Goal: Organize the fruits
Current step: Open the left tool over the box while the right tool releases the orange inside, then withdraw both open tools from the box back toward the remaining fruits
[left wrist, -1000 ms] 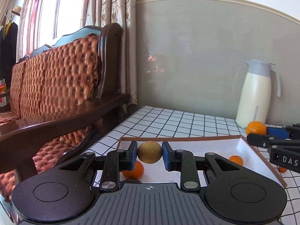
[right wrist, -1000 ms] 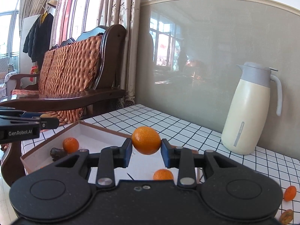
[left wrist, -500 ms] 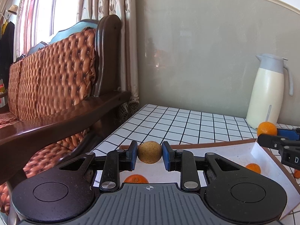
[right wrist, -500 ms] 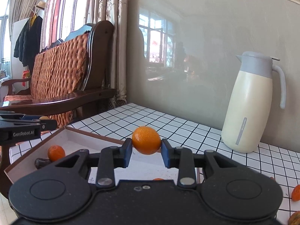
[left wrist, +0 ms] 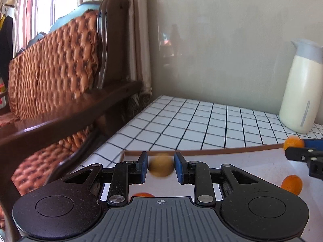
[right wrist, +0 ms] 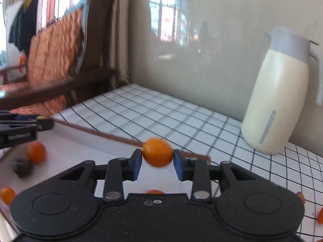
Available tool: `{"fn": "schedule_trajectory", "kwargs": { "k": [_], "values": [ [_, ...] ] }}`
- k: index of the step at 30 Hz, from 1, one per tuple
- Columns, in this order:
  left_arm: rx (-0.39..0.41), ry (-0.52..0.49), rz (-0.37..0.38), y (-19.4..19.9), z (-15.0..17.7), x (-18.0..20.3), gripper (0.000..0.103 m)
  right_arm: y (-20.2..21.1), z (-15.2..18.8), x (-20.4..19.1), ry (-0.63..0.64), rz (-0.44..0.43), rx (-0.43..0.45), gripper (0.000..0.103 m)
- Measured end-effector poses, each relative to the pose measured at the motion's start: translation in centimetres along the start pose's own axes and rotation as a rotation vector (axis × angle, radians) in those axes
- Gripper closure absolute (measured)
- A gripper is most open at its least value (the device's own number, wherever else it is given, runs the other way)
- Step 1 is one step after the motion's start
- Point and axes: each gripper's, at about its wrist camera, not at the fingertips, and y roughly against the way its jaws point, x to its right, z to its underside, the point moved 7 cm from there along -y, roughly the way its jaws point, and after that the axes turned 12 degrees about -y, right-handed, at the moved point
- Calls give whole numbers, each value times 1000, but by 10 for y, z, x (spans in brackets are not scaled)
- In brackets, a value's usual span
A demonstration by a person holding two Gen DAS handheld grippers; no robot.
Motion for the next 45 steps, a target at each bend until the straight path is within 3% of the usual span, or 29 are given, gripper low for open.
{"fn": "schedule_trajectory", "kwargs": {
  "k": [1, 2, 4, 11, 14, 16, 19, 30, 34, 37, 45],
  "values": [
    [24, 8, -28, 5, -1, -1, 36, 4, -1, 4, -12, 16, 26, 19],
    [68, 19, -56, 13, -4, -3, 0, 8, -1, 7, -18, 13, 38, 20],
    [134, 22, -84, 27, -8, -5, 0, 13, -2, 9, -26, 19, 42, 24],
    [125, 32, -61, 39, -4, -7, 0, 26, -2, 14, -40, 16, 57, 21],
    [124, 33, -70, 44, -2, -8, 0, 28, -8, 12, -39, 13, 69, 15],
    [126, 35, -71, 48, -1, -8, 0, 33, -8, 12, -44, 3, 77, 6],
    [133, 33, -83, 56, 1, -6, 0, 41, -8, 10, -36, -6, 84, 6],
    [221, 77, -207, 113, 9, -1, 0, 81, 8, 8, 9, -14, 125, 6],
    [253, 115, -205, 129, 18, 3, 0, 97, 14, 13, 11, -12, 143, 6],
    [218, 98, -164, 133, 23, 14, 0, 108, 17, 20, -13, -6, 147, 6],
    [250, 37, -104, 161, 24, 49, 0, 135, 29, 42, -44, -3, 138, 6]
  ]
}}
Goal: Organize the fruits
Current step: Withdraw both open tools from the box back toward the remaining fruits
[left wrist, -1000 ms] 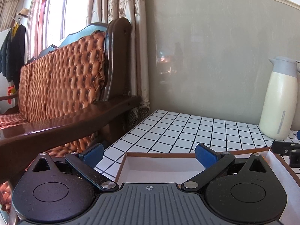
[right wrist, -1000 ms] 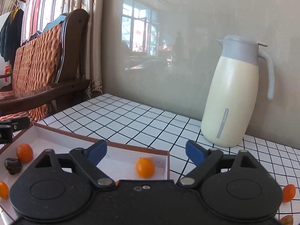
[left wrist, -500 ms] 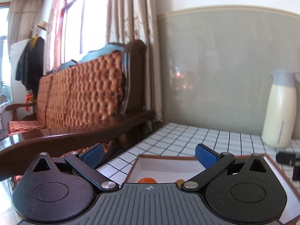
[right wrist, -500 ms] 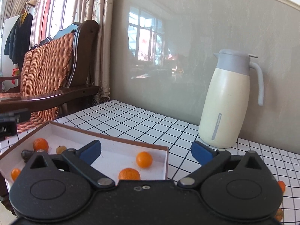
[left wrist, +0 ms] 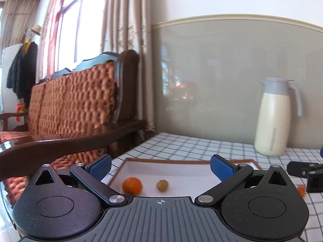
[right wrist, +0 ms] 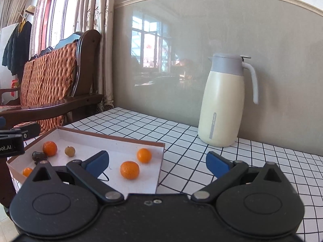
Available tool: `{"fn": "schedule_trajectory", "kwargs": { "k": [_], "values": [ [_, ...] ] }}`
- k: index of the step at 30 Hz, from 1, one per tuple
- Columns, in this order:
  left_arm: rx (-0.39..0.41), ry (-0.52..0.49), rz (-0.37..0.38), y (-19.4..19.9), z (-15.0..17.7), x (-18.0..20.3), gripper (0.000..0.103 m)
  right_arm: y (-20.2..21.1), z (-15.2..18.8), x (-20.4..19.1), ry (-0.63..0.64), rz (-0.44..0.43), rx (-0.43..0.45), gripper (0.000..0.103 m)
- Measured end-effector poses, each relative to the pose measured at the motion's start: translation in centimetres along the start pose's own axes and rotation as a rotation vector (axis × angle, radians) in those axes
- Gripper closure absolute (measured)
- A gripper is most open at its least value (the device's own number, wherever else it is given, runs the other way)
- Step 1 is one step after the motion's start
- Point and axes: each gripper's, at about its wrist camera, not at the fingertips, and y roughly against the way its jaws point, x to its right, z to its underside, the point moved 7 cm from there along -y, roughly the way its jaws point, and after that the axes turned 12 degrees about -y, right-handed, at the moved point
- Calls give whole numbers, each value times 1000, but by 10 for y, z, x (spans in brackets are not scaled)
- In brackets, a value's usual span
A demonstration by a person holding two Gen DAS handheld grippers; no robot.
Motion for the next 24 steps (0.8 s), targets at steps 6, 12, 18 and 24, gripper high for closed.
{"fn": "schedule_trajectory", "kwargs": {
  "k": [6, 12, 18, 24],
  "values": [
    [32, -15, 79, 17, -5, 29, 0, 22, 5, 10, 65, 3, 10, 6],
    [16, -49, 163, 23, -9, 62, 0, 40, 10, 30, 80, 25, 3, 6],
    [28, -88, 194, 30, -12, 93, 0, 55, 11, 61, 25, 57, 0, 8],
    [47, -87, 241, 38, -14, 123, 0, 65, 16, 92, -15, 103, -12, 15]
  ]
}}
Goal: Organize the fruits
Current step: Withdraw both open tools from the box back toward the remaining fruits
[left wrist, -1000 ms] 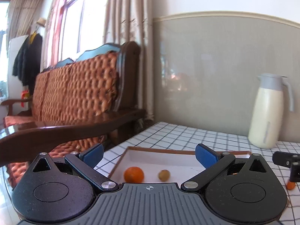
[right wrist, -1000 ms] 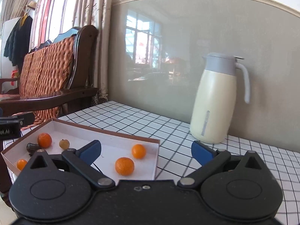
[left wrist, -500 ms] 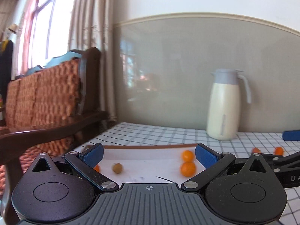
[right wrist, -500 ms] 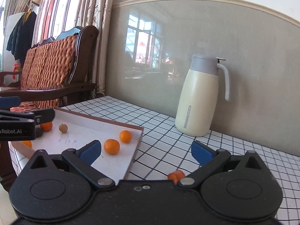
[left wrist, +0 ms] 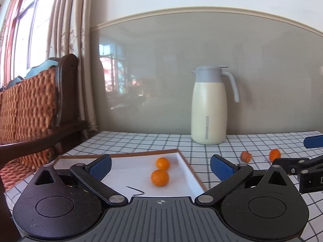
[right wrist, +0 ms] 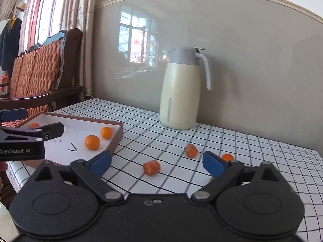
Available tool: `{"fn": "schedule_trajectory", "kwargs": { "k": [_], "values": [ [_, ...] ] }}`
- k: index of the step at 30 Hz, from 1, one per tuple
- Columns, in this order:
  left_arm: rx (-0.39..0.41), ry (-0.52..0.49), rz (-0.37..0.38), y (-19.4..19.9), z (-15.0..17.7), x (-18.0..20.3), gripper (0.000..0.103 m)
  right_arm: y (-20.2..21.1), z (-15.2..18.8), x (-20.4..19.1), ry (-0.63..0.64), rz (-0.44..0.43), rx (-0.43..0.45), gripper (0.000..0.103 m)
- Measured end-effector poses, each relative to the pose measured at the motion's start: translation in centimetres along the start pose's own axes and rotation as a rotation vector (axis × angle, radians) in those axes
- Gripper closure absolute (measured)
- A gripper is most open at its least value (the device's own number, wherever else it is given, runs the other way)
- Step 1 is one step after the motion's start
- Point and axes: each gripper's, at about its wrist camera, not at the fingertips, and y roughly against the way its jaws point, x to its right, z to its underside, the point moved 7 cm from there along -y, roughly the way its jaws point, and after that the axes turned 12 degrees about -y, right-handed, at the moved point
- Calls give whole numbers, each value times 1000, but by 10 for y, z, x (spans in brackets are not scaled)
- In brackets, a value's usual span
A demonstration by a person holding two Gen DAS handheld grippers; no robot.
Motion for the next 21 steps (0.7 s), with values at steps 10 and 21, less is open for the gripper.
{"fn": "schedule_trajectory", "kwargs": {
  "k": [10, 21],
  "values": [
    [41, -60, 74, -2, -8, 49, 0, 11, 6, 48, -52, 83, 5, 19],
    [45, -109, 163, -16, -15, 101, 0, 13, 16, 89, -82, 175, -14, 38]
  ]
}}
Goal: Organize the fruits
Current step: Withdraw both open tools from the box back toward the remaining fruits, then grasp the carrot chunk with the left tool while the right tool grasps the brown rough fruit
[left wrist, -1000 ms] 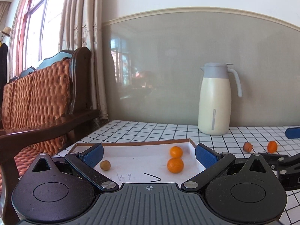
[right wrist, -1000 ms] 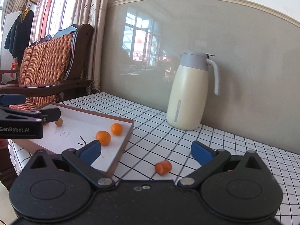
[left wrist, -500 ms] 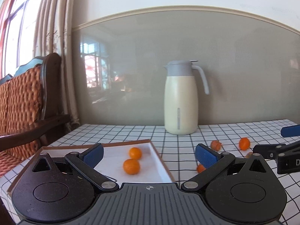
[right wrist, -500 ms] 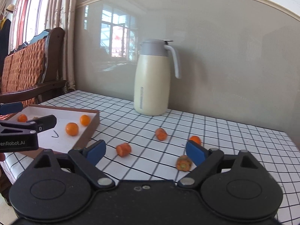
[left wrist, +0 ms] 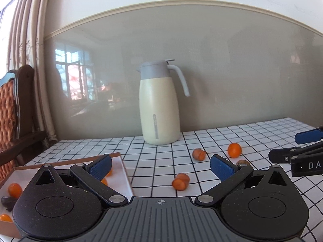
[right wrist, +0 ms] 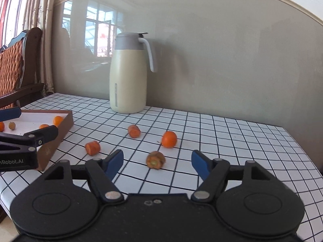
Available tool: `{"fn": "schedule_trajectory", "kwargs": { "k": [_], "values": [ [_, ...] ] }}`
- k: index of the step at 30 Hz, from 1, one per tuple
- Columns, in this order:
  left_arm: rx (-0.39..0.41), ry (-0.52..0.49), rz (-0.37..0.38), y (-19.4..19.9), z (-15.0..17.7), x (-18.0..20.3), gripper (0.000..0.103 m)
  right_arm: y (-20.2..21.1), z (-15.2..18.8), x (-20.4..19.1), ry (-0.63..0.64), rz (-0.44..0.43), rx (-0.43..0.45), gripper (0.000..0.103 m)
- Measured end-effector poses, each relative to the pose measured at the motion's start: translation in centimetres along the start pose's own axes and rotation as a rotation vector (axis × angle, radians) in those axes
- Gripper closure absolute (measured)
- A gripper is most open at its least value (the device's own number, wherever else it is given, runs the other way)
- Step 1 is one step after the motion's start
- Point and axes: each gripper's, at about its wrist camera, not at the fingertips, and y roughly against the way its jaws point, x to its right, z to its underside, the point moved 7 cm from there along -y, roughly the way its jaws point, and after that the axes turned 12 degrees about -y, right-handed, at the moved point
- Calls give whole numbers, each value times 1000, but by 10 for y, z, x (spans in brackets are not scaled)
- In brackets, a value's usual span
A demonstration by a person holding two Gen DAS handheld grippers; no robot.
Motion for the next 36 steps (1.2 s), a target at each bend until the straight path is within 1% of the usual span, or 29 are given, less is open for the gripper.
{"fn": "schedule_trajectory", "kwargs": {
  "k": [2, 4, 9, 13, 14, 16, 18, 21, 22, 23, 29, 36],
  "values": [
    [-5, -6, 9, -6, -1, 6, 0, -3, 1, 4, 3, 4, -4, 38],
    [-18, -21, 2, -13, -1, 11, 0, -6, 0, 8, 3, 7, -8, 38],
    [-51, -7, 9, -27, 1, 18, 0, -18, -4, 16, -7, 13, -9, 39],
    [-62, -18, 20, -37, 2, 24, 1, -28, -5, 17, -9, 11, -10, 41],
    [-72, -20, 24, -41, 3, 27, 8, -31, -5, 17, -6, 11, -16, 42],
    [-99, -16, 35, -49, 5, 29, 15, -35, -3, 16, -2, 8, -24, 45],
    [-122, -15, 26, -58, 7, 30, 15, -41, -2, 15, -1, 5, -33, 46],
    [-155, 6, 30, -71, 10, 30, 16, -49, 0, 13, -3, -3, -51, 51],
    [-165, 13, 34, -75, 11, 30, 18, -52, 1, 13, -4, -4, -57, 53],
    [-175, 15, 40, -78, 13, 31, 22, -54, 2, 11, -5, -6, -63, 53],
    [-227, 29, 77, -93, 21, 42, 29, -68, 4, 6, -8, -14, -80, 55],
    [-266, 44, 87, -104, 27, 46, 33, -85, 9, 5, -29, -18, -115, 58]
  ]
}}
